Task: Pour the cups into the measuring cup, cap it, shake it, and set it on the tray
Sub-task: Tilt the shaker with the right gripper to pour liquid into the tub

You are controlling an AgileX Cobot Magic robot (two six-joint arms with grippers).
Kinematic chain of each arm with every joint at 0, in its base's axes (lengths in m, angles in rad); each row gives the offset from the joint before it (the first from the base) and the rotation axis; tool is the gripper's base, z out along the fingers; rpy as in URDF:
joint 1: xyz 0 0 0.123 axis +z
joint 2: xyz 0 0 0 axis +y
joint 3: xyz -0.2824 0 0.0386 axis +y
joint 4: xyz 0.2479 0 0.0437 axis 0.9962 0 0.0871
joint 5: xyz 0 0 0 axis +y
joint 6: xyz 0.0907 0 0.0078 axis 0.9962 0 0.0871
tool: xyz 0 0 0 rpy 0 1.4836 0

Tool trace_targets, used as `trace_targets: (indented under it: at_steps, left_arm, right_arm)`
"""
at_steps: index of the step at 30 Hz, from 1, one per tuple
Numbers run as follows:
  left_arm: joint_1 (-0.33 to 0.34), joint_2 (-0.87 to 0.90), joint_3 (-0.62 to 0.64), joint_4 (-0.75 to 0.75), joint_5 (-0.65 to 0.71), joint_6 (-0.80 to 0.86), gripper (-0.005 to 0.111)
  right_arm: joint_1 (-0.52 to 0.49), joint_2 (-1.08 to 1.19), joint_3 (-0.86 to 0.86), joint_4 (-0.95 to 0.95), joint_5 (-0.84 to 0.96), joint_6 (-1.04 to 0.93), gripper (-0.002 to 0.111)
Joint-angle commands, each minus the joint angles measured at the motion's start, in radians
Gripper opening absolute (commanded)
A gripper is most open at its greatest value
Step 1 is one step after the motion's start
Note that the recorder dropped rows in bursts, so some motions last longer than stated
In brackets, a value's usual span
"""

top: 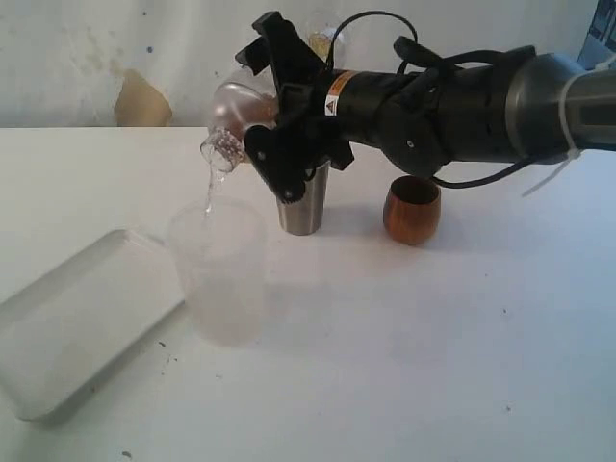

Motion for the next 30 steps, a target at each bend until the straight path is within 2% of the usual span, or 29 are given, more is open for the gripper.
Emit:
trace_targets:
  at_steps: [1,30]
  left_arm:
    - [0.001,-0.004,0.004,-0.01,0.002,0.0,0.0]
    - [0.001,-0.004,0.004,-0.01,0.002,0.0,0.0]
  right_arm:
    - [0.0,-0.015,-0.013,0.0,-0.081,-0.012,0.0]
    - [-0.021,-0.013,-0.013,0.0,-0.114,-0.112,0.0]
